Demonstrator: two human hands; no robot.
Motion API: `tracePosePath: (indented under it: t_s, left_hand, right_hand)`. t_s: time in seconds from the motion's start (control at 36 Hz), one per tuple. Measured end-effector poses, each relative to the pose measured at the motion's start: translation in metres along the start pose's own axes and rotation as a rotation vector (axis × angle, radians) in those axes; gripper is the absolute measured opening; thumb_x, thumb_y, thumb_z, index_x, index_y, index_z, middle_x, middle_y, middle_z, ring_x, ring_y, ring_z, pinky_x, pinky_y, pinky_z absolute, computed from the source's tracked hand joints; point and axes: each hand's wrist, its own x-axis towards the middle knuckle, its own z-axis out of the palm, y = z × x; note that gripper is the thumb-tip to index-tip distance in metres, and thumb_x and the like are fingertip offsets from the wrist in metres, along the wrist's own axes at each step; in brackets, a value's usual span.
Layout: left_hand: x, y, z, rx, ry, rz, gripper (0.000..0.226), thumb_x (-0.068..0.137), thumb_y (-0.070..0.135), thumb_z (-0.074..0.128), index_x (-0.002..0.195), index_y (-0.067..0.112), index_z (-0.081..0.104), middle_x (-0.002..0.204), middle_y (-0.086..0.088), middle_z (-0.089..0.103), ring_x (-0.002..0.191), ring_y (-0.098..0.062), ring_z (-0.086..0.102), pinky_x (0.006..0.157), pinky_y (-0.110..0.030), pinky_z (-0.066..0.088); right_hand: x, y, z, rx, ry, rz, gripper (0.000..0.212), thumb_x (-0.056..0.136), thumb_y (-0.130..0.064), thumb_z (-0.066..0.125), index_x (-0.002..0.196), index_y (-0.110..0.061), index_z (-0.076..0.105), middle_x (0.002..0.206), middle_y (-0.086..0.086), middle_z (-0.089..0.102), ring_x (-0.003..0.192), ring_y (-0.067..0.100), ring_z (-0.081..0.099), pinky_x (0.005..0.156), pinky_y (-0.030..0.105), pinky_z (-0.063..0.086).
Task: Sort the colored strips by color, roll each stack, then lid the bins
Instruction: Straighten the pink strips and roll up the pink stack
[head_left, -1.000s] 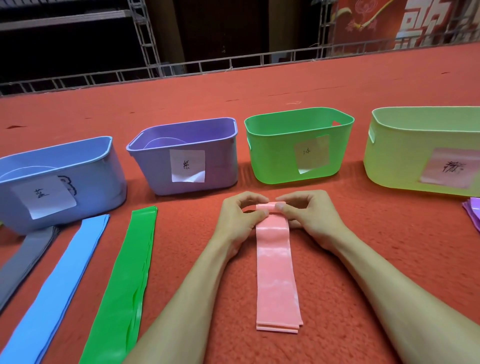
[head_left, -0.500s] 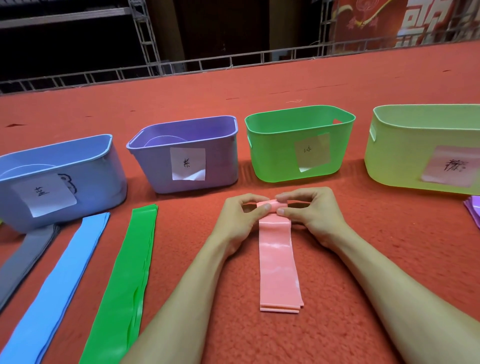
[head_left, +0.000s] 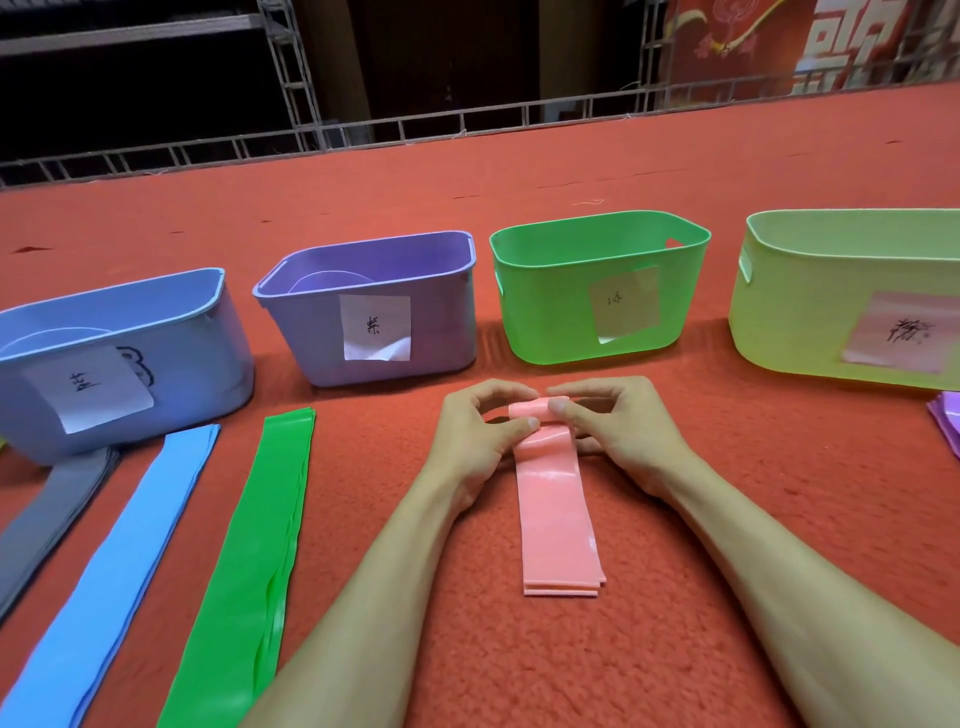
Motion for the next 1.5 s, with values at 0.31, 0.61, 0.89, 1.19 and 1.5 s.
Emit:
tracePosePath:
  t_s: [0.31, 0.61, 0.89, 1.19, 1.5]
  left_hand:
    - [0.0026, 0.0001, 0.0024, -0.108, -0.037, -0.116, 0.012, 0.091, 0.012, 0.062, 0.101, 0.016, 0.066, 0.097, -0.006, 0.07, 0.084, -0.015, 0.067, 0.068, -0.027, 0.054]
    - [0.0002, 0.001, 0.0027, -0.073, -0.043, -0.083, 0.014, 0.087, 0.0, 0.063, 0.096, 0.009, 0.067, 0.087, -0.01, 0.071, 0.075, -0.016, 0.067, 0.061, -0.023, 0.053]
    - [0.001, -0.0028, 0.0012, -0.044, 0.0, -0.012, 0.022, 0.079, -0.006, 0.07, 0.088, 0.014, 0.069, 0.094, -0.005, 0.07, 0.082, -0.015, 0.066, 0.068, -0.029, 0.054]
    - [-0.0009, 0.0004, 0.0032, -0.019, -0.017, -0.023, 0.021, 0.078, -0.007, 0.069, 0.091, 0.01, 0.069, 0.093, 0.002, 0.071, 0.074, -0.012, 0.066, 0.062, -0.029, 0.056]
    - [0.0024, -0.0014, 0.0037, -0.019, -0.028, -0.094, 0.008, 0.089, 0.008, 0.063, 0.094, 0.011, 0.069, 0.087, -0.01, 0.071, 0.071, -0.012, 0.064, 0.06, -0.023, 0.051]
  right_hand:
    - [0.0008, 0.0042, -0.0049, 0.019, 0.034, -0.035, 0.021, 0.074, 0.0, 0.076, 0.094, -0.008, 0.073, 0.092, 0.011, 0.074, 0.078, 0.02, 0.07, 0.066, 0.034, 0.06]
    - [-0.0008, 0.0026, -0.0039, 0.066, 0.029, 0.005, 0.026, 0.072, 0.008, 0.074, 0.093, -0.007, 0.072, 0.09, 0.016, 0.072, 0.053, 0.013, 0.063, 0.046, 0.022, 0.05]
    - [0.0015, 0.0002, -0.0031, 0.077, 0.03, 0.046, 0.027, 0.083, -0.011, 0.071, 0.109, -0.01, 0.068, 0.099, 0.011, 0.072, 0.077, 0.014, 0.071, 0.057, 0.024, 0.055]
    - [0.0009, 0.0028, -0.0033, -0.061, 0.038, -0.034, 0.012, 0.078, -0.008, 0.075, 0.089, -0.014, 0.074, 0.084, 0.007, 0.073, 0.07, 0.011, 0.068, 0.064, 0.033, 0.059]
    - [0.0014, 0.0052, -0.0068, -0.024, 0.056, -0.042, 0.024, 0.07, -0.002, 0.08, 0.092, -0.009, 0.074, 0.087, 0.009, 0.074, 0.072, 0.015, 0.069, 0.05, 0.026, 0.051]
